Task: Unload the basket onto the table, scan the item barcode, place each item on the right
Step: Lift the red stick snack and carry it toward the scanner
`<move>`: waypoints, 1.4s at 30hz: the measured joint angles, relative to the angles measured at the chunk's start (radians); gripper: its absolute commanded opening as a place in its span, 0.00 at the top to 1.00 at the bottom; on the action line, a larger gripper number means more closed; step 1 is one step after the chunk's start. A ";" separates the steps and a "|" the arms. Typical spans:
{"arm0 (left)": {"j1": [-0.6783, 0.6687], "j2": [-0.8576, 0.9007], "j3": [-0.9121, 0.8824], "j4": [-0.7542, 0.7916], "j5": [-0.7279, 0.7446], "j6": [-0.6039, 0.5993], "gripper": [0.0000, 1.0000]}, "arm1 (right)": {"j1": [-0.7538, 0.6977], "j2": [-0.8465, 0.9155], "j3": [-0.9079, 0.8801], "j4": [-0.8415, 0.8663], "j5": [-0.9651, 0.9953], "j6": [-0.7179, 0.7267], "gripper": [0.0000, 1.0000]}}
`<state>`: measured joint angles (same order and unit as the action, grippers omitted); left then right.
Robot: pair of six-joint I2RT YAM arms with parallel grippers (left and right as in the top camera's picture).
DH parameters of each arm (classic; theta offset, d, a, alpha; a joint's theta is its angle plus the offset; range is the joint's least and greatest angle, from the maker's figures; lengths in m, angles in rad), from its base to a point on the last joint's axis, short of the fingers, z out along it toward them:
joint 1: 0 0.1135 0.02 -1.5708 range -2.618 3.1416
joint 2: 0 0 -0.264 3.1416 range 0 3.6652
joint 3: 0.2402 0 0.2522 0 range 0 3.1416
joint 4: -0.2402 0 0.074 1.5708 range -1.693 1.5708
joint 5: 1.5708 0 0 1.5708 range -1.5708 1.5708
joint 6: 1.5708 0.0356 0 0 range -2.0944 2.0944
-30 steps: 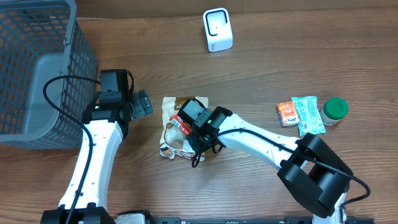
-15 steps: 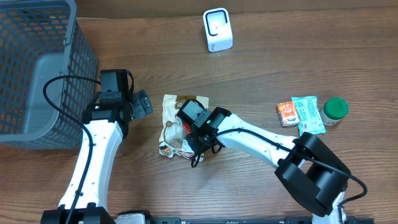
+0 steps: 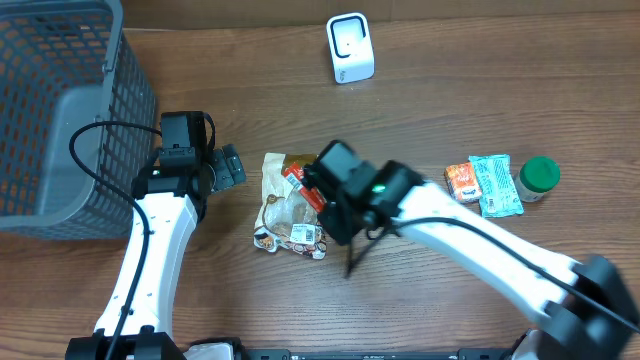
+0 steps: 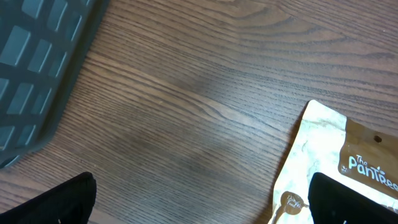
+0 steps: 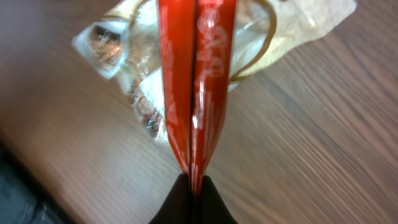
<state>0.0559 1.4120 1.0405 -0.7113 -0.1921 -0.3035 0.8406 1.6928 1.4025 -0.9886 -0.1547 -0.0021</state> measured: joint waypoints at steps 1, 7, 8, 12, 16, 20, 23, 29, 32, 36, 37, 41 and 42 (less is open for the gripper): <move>0.000 0.000 0.000 0.000 0.000 0.000 0.00 | -0.012 -0.024 0.000 -0.028 -0.027 -0.043 0.96; 0.000 0.000 0.000 0.000 0.000 0.000 0.00 | -0.093 -0.095 0.000 -0.217 -0.175 -0.324 0.96; 0.000 0.000 0.000 0.000 0.000 0.000 0.00 | -0.109 -0.097 0.000 -0.246 -0.187 -0.367 0.96; 0.000 0.000 0.000 0.000 0.000 0.000 0.00 | -0.149 -0.097 0.000 -0.346 -0.226 -0.526 0.96; 0.000 0.000 0.000 0.000 0.000 0.000 0.00 | -0.152 -0.098 0.000 -0.396 -0.267 -0.658 0.96; 0.000 0.000 0.000 0.000 0.000 0.000 0.01 | -0.152 -0.128 0.000 -0.405 -0.286 -0.726 0.96; 0.000 0.000 0.000 0.000 0.000 0.000 0.00 | -0.152 -0.179 0.000 -0.405 -0.291 -0.748 0.96; 0.000 0.000 0.000 0.000 0.000 0.000 0.00 | -0.152 -0.308 0.000 -0.404 -0.295 -0.766 0.96; 0.000 0.000 0.000 0.000 0.000 0.000 0.00 | -0.152 -0.352 0.000 -0.406 -0.300 -0.770 0.96; 0.000 0.000 0.000 0.000 0.000 0.000 0.00 | -0.152 -0.375 0.000 -0.406 -0.301 -0.773 0.96; 0.000 0.000 0.000 0.000 0.000 0.000 0.00 | -0.152 -0.375 0.000 -0.405 -0.301 -0.773 0.96; 0.000 0.000 0.000 0.000 0.000 0.000 0.00 | -0.152 -0.374 0.000 -0.372 -0.272 -0.759 0.96; 0.000 0.000 0.000 0.000 0.000 0.000 0.00 | -0.152 -0.372 0.000 -0.347 -0.251 -0.742 0.96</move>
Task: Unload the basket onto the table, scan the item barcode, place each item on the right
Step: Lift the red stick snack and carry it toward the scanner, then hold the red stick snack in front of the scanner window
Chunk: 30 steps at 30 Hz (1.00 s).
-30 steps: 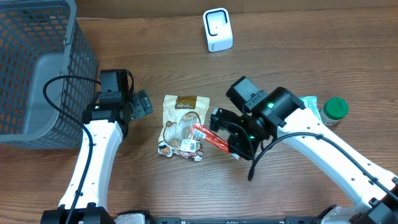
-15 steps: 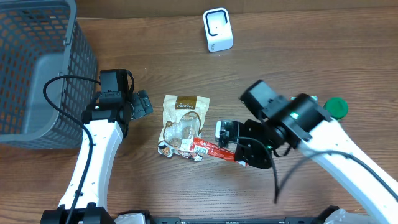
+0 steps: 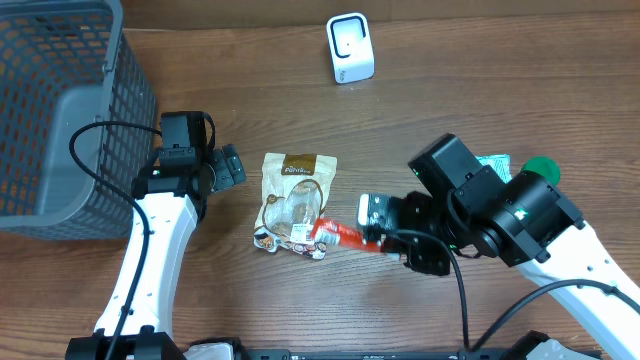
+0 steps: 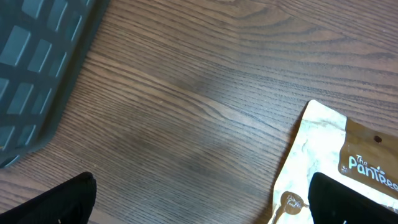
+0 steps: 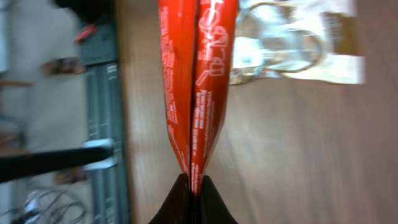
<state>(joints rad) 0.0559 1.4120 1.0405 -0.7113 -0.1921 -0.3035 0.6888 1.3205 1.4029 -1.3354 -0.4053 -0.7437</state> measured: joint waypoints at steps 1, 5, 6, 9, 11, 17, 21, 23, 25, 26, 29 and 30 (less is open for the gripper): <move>0.000 0.000 0.000 0.000 0.000 0.000 0.00 | 0.000 0.003 0.000 0.036 0.034 0.028 0.96; 0.000 0.000 0.000 0.000 0.000 0.000 0.00 | 0.000 0.026 0.000 0.193 0.217 0.156 0.96; 0.000 0.000 0.000 0.000 0.000 0.000 0.00 | 0.000 0.031 0.000 0.224 0.262 0.185 0.96; 0.000 0.000 0.000 0.000 0.000 0.000 0.00 | 0.000 0.039 -0.001 0.338 0.417 0.262 0.97; 0.000 0.000 0.000 0.000 0.000 0.000 0.00 | 0.000 0.038 0.000 0.391 0.500 0.291 0.97; 0.000 0.000 0.000 0.000 0.000 0.000 0.00 | -0.001 0.100 0.100 0.367 0.616 0.305 0.97; 0.000 0.000 0.000 0.000 0.000 0.000 0.00 | -0.022 0.206 0.261 0.350 0.647 0.306 0.97; 0.000 0.000 0.000 0.000 0.000 0.000 0.00 | -0.051 0.250 0.314 0.369 0.657 0.306 0.96; 0.000 0.000 0.000 0.000 0.000 0.000 0.00 | -0.090 0.287 0.336 0.408 0.667 0.306 0.97; 0.000 0.000 0.000 0.000 0.000 0.000 0.00 | -0.110 0.306 0.338 0.426 0.672 0.305 0.96; 0.000 0.000 0.000 0.000 0.000 0.000 0.00 | -0.161 0.377 0.338 0.494 0.682 0.282 0.96; 0.000 0.000 0.000 0.000 0.000 0.000 0.00 | -0.167 0.392 0.338 0.510 0.683 0.271 0.96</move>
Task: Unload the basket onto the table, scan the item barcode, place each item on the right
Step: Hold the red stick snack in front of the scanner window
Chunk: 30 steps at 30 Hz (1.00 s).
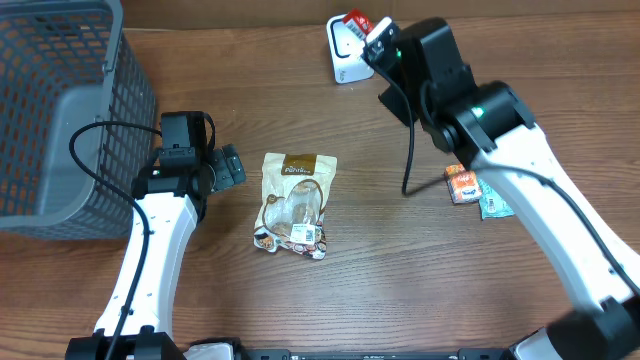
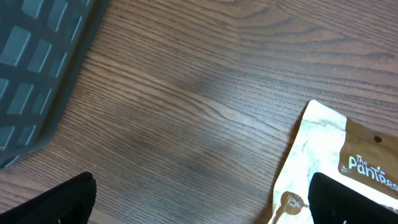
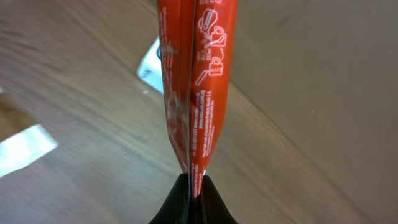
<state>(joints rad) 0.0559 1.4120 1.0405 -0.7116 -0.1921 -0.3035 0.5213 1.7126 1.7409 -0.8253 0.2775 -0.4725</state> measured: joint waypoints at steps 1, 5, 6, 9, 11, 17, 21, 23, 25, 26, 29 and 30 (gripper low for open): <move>0.000 0.000 0.000 0.001 0.000 0.000 0.00 | -0.009 0.021 0.000 0.022 0.002 -0.020 0.96; 0.000 0.000 0.000 0.000 0.000 0.000 0.00 | -0.026 0.120 0.000 0.153 0.029 -0.115 0.96; 0.000 0.000 0.000 0.000 0.000 0.000 0.00 | -0.026 0.146 0.000 0.196 0.045 -0.143 0.96; 0.000 0.000 0.000 0.000 0.000 0.000 0.00 | -0.026 0.207 0.000 0.318 0.095 -0.216 0.96; 0.000 0.000 0.000 0.000 0.000 0.000 0.00 | -0.026 0.247 0.000 0.392 0.133 -0.265 0.96; 0.000 0.000 0.000 0.000 0.000 0.000 0.00 | -0.026 0.386 0.000 0.587 0.249 -0.415 0.96; 0.000 0.000 0.000 0.000 0.000 0.000 0.00 | -0.026 0.502 0.000 0.778 0.336 -0.468 0.96; 0.000 0.000 0.000 0.000 0.000 0.000 0.00 | -0.026 0.547 0.000 0.853 0.373 -0.493 0.96; 0.000 0.000 0.000 0.001 0.000 0.000 0.00 | -0.026 0.586 0.000 0.916 0.406 -0.530 0.96; 0.000 0.000 0.000 0.000 0.000 0.000 0.00 | -0.026 0.603 0.000 0.948 0.418 -0.549 0.96; 0.000 0.000 0.000 0.000 0.000 0.000 0.00 | -0.026 0.650 0.000 1.051 0.461 -0.608 0.96; 0.000 0.000 0.000 0.000 0.000 0.000 0.00 | -0.026 0.661 0.000 1.076 0.472 -0.626 0.96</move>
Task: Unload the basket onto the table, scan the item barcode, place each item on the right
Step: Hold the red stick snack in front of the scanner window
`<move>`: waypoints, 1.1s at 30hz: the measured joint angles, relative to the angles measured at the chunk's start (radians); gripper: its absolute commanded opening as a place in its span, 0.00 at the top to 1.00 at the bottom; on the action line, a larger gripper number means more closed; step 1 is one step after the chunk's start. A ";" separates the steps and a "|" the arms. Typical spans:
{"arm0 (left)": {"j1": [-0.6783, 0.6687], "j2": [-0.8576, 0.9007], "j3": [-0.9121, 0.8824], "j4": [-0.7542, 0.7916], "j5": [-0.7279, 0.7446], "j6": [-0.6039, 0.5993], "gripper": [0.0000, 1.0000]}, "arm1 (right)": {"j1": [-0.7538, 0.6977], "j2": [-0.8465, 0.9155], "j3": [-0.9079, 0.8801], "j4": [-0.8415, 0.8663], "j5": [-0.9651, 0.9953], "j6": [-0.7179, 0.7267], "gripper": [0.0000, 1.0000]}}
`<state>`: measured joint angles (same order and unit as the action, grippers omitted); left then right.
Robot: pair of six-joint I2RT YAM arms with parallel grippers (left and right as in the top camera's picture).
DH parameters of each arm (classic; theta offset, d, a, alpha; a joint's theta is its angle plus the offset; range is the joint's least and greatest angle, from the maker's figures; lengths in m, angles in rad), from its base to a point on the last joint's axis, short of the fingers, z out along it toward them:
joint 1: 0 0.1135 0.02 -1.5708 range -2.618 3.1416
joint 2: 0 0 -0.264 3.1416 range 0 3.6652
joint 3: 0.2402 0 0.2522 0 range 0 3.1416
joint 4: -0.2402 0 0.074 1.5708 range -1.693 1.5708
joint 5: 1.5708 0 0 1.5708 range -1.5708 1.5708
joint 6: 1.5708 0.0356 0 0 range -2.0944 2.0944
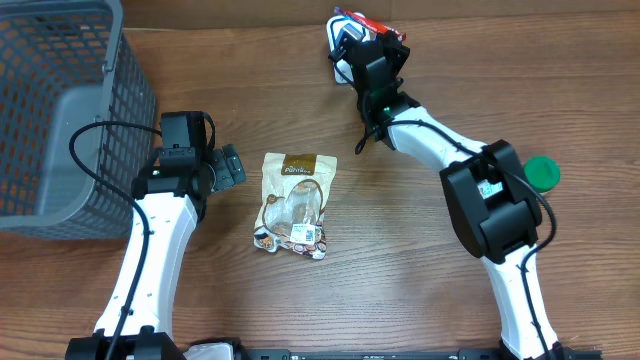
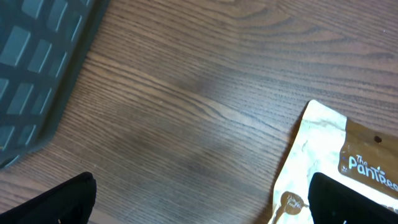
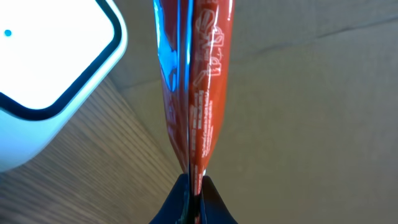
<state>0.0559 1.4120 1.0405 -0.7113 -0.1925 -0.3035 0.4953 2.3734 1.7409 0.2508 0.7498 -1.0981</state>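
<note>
My right gripper [image 3: 193, 186] is shut on the lower end of a thin red packet [image 3: 196, 81], seen edge-on. The packet stands right beside the white scanner [image 3: 50, 74], with a blue sheen on the side facing it. From overhead, the red packet [image 1: 356, 20] sits at the top of the scanner [image 1: 345, 50], and the right gripper [image 1: 368, 45] is against it at the table's far edge. My left gripper [image 1: 228, 166] is open and holds nothing; it hangs over bare wood just left of the pouch.
A brown and white snack pouch [image 1: 295, 200] lies mid-table, and its corner [image 2: 348, 162] shows by my left fingers [image 2: 65, 199]. A grey mesh basket [image 1: 60, 110] fills the far left. A green-lidded jar [image 1: 541, 172] stands at the right.
My right gripper has brought the red packet closer to the scanner, from just above it to right beside its face. The left arm has not moved.
The right gripper was shut on the red packet over the snack pouch. Then it held the packet to the pouch's right, low over the table. Then it had it up by the scanner at the back, and now right against it. The left gripper stayed open throughout.
</note>
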 measured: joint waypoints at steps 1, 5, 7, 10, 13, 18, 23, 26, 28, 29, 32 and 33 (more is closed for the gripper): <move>0.000 0.000 0.000 0.000 0.000 0.000 0.00 | 0.000 0.008 0.000 0.015 0.012 -0.011 0.96; 0.000 0.000 0.000 0.000 0.000 0.000 0.00 | 0.000 0.037 0.000 0.027 0.042 -0.043 0.96; 0.000 0.000 0.000 0.000 0.000 0.000 0.00 | 0.000 0.047 0.000 0.027 0.053 -0.055 0.96; 0.000 0.000 0.000 0.000 0.000 0.000 0.00 | 0.000 0.062 0.000 0.029 0.074 -0.072 0.96; 0.000 0.000 0.000 0.000 0.000 0.000 0.00 | 0.000 0.079 0.000 0.030 0.095 -0.080 0.96; 0.000 0.000 0.000 0.000 0.000 0.000 0.00 | 0.000 0.097 0.000 0.103 0.117 -0.089 0.96; 0.000 0.000 0.000 0.000 0.000 0.000 0.00 | 0.000 0.099 0.000 0.177 0.133 -0.127 0.96; 0.000 0.000 0.000 0.000 0.000 0.000 0.00 | 0.003 0.099 0.000 0.142 0.141 -0.140 0.96; 0.000 0.000 0.000 0.000 0.000 0.000 0.00 | 0.003 0.099 0.000 0.115 0.145 -0.145 0.96; 0.000 0.000 0.000 0.000 0.000 0.000 0.00 | 0.003 0.099 0.000 0.105 0.146 -0.148 0.96; 0.000 0.000 0.000 0.000 0.000 0.000 0.00 | 0.004 0.100 0.000 0.098 0.148 -0.153 0.96; 0.000 0.000 0.000 0.000 0.000 0.000 0.00 | 0.004 0.100 0.000 0.097 0.148 -0.154 0.96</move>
<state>0.0559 1.4120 1.0405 -0.7113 -0.1921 -0.3035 0.4995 2.4733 1.7409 0.3477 0.8978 -1.2522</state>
